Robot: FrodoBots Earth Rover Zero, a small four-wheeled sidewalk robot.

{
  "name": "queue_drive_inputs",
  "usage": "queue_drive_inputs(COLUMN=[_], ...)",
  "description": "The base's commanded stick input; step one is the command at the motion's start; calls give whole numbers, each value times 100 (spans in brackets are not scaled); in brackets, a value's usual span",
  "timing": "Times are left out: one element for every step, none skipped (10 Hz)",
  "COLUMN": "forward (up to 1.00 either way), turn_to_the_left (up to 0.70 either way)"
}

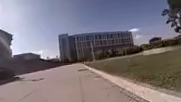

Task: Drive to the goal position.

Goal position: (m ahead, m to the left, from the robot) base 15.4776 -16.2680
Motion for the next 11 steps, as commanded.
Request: queue_drive_inputs(forward=[70, 70, 70, 70, 70, 70, 70, 70, 70, 70, 70], turn_to_the_left=[35, 35, 35, 35, 35, 15, 0, 0, 0, 0, 0])
